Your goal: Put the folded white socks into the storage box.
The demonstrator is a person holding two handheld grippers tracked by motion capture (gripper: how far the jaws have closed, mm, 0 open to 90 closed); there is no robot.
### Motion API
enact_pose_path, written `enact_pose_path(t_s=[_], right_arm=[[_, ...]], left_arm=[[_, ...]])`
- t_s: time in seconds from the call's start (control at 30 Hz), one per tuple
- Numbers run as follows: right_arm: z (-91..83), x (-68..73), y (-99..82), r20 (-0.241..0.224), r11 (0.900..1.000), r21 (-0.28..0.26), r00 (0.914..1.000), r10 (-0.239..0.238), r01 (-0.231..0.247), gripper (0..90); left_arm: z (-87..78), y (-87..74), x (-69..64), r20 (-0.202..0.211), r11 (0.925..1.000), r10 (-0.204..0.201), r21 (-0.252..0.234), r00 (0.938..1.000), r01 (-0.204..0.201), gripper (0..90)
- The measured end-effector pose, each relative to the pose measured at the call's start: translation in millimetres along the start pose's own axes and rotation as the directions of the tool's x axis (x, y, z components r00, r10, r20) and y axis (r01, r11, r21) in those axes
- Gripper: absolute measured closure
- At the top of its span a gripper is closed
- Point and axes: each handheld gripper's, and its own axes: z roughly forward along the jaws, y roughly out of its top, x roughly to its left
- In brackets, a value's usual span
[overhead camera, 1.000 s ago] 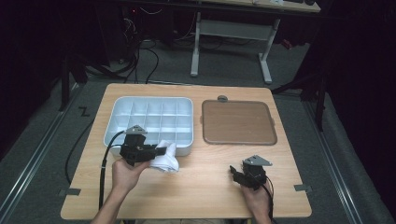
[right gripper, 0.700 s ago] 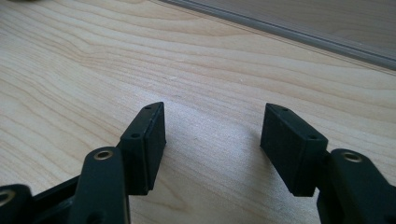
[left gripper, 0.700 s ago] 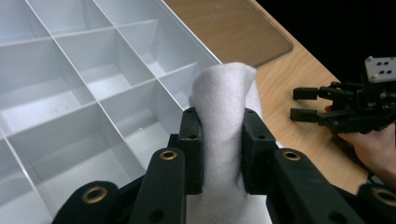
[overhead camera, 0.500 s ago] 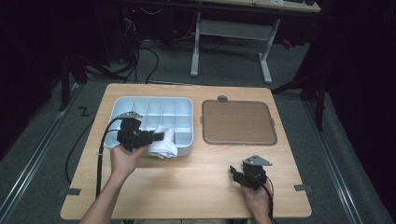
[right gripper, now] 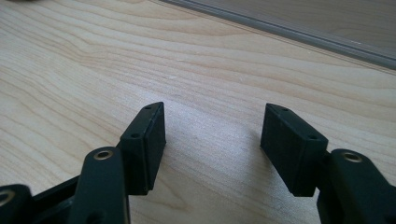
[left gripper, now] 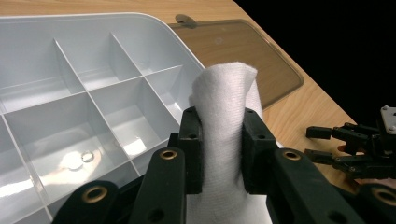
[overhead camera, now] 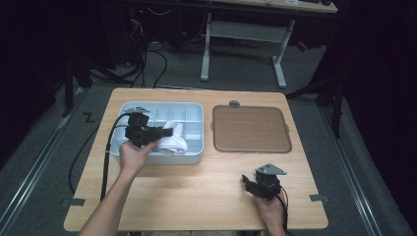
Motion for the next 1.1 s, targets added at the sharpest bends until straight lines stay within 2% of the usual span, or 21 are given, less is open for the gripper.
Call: enact_pose_path(t_s=[0.13, 0.3, 0.63, 0.77, 0.87, 1.1], right_arm=[[0.0, 0.0, 0.0, 0.0, 1.0, -0.001, 1.0, -0.001, 0.001, 40.6], [0.0, 0.0, -0.1, 0.0, 1.0, -0.001, 1.0, -0.001, 0.001, 40.6], [-0.1, 0.0, -0.1, 0.001, 1.0, -0.001, 1.0, -0.001, 0.001, 40.5], [-0.3, 0.3, -0.4, 0.001, 1.0, -0.001, 1.0, -0.002, 0.002, 40.6], [-0.3, 0.4, -0.4, 0.001, 1.0, -0.001, 1.0, -0.002, 0.002, 40.6], [-0.3, 0.4, -0.5, 0.001, 1.0, -0.001, 1.0, -0.002, 0.002, 40.5]], left_arm=[[4.3, 0.3, 3.4, -0.003, 0.9999, -0.009, -0.008, 1.0, 0.009, 73.9], [9.8, -1.8, 9.2, -0.027, 0.9999, -0.006, -0.014, 0.9996, 0.006, 73.8], [10.5, -4.8, 38.3, -0.054, 0.9984, -0.052, -0.024, 0.9972, 0.051, 73.9], [9.1, -9.0, 44.7, -0.065, 0.9989, -0.039, -0.029, 0.9971, 0.037, 73.8], [8.7, -13.0, 49.4, -0.081, 0.9999, -0.008, -0.012, 0.9967, 0.007, 73.8], [8.1, -17.6, 55.2, -0.1, 0.9995, 0.03, -0.002, 0.9945, -0.03, 73.8]])
